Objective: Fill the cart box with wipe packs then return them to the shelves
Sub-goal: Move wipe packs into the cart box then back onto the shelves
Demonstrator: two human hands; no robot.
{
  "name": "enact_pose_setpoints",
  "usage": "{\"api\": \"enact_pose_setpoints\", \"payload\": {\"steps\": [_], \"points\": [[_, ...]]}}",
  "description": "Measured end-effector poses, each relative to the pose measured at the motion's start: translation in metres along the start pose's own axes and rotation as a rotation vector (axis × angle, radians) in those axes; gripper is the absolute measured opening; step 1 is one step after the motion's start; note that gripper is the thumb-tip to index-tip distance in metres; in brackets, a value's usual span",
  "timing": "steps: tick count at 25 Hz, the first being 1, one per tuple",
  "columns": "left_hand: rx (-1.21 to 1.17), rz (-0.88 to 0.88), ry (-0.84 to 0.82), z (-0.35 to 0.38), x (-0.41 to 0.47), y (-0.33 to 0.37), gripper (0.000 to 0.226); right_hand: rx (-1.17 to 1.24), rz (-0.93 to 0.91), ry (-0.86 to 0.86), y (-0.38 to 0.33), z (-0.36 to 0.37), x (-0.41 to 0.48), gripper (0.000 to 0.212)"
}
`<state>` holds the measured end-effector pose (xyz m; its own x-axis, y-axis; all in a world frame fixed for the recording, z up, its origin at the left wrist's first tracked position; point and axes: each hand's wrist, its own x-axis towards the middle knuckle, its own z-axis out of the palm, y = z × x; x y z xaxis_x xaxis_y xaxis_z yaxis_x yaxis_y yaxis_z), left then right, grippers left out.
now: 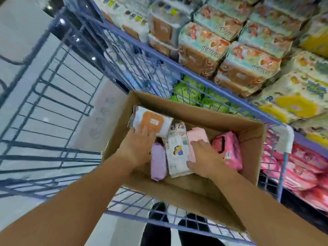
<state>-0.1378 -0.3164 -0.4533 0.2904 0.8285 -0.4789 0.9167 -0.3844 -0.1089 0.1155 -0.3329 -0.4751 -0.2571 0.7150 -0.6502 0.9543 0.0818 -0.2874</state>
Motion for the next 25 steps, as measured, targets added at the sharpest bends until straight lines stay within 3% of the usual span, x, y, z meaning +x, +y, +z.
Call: {"api": "enact_pose_setpoints", "payload": {"steps": [5, 10, 12, 15, 17, 19, 20, 21, 22, 24, 25], "points": [[0.359, 0.059, 0.086, 0.035, 0.080, -0.044, 0.085, 0.097, -0.003, 0.152, -0.018, 0.013, 0.035, 0.062], [0.317, 0.066, 0.059, 0.019, 0.103, -0.043, 0.078, 0.272, 0.065, 0.203, -0.026, 0.017, 0.020, 0.060], [0.039, -0.099, -0.041, 0.001, 0.084, -0.038, 0.087, 0.580, 0.158, 0.178, -0.044, 0.011, 0.013, 0.063], [-0.645, -0.426, -0.255, -0.027, 0.028, 0.002, 0.102, 1.424, 0.316, 0.007, -0.082, -0.005, 0.002, 0.035], [-0.855, -0.374, -0.173, -0.030, -0.014, 0.041, 0.099, 1.731, 0.343, 0.016, -0.084, 0.000, -0.007, 0.035], [-1.169, -0.120, -0.222, -0.027, -0.041, 0.057, 0.091, 1.874, 0.380, 0.085, -0.064, 0.004, -0.022, 0.048], [-1.331, -0.002, -0.325, -0.023, -0.044, 0.053, 0.084, 1.896, 0.391, 0.098, -0.051, 0.006, -0.029, 0.053], [-1.405, 0.032, -0.397, -0.013, -0.039, 0.042, 0.077, 1.911, 0.411, 0.098, -0.039, 0.005, -0.036, 0.057], [-1.414, -0.054, -0.414, 0.002, -0.030, 0.028, 0.068, 1.922, 0.441, 0.095, -0.026, 0.008, -0.041, 0.059], [-1.377, -0.357, -0.259, 0.051, 0.003, -0.009, 0.059, 1.933, 0.482, 0.082, -0.012, 0.006, -0.047, 0.057], [-1.489, -0.549, -0.199, 0.073, 0.026, -0.023, 0.055, 1.942, 0.481, 0.068, -0.010, 0.003, -0.048, 0.055]]}}
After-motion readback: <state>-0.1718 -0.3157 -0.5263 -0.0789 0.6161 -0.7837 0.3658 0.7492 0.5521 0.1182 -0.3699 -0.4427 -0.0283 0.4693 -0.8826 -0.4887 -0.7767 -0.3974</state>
